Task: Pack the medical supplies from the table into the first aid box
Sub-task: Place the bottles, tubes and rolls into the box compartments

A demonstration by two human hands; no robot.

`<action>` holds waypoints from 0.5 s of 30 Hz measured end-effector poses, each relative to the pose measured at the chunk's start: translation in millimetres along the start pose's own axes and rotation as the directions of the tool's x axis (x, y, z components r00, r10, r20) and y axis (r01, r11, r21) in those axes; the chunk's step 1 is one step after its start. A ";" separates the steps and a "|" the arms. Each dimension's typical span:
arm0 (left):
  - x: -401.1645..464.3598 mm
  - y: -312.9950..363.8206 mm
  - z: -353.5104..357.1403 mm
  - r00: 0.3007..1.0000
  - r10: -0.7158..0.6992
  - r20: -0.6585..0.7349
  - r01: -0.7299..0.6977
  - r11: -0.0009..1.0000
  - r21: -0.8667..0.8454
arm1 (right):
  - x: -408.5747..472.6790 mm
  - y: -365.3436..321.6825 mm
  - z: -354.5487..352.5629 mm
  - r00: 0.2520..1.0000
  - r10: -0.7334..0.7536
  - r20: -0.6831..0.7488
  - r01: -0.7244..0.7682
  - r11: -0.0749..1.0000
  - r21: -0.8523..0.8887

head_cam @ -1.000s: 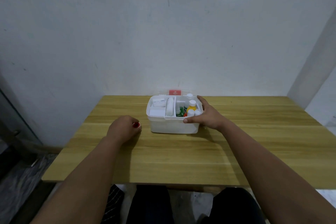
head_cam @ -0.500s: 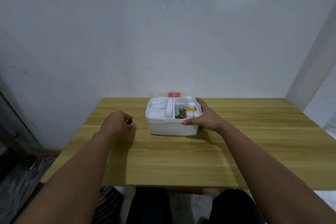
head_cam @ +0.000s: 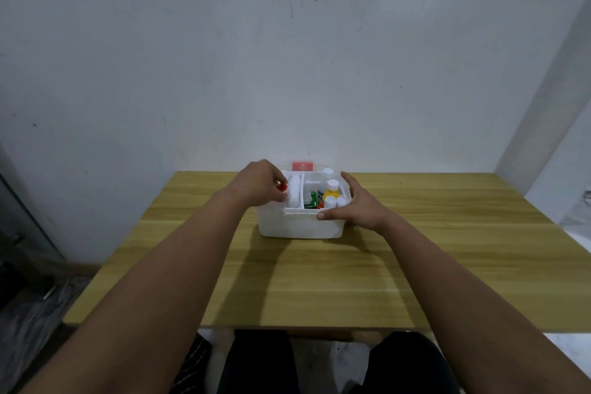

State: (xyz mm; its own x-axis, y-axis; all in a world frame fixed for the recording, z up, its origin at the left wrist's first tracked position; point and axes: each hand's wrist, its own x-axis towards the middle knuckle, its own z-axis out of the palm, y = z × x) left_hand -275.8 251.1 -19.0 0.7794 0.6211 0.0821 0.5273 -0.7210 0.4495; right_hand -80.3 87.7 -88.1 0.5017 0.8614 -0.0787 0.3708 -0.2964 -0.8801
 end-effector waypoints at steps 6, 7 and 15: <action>8.2 4.0 7.1 0.998 -0.018 0.052 0.008 0.981 0.192 | -0.3 0.4 1.0 1.000 -0.024 0.005 0.023 1.000 0.011; 9.8 4.5 6.9 0.998 -0.022 0.059 0.009 0.977 0.213 | -0.4 0.2 1.3 1.000 -0.022 0.003 0.022 1.000 0.013; 13.9 6.3 7.1 0.995 -0.006 0.101 -0.033 0.924 0.381 | -1.9 -1.0 0.2 1.000 -0.006 0.012 0.006 1.000 0.013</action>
State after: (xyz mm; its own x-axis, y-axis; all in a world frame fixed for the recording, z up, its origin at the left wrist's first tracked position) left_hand -259.2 253.0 -21.3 0.8065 0.5911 -0.0111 0.5902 -0.8039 0.0736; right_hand -81.8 86.4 -87.2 0.4901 0.8681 -0.0787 0.3640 -0.2858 -0.8865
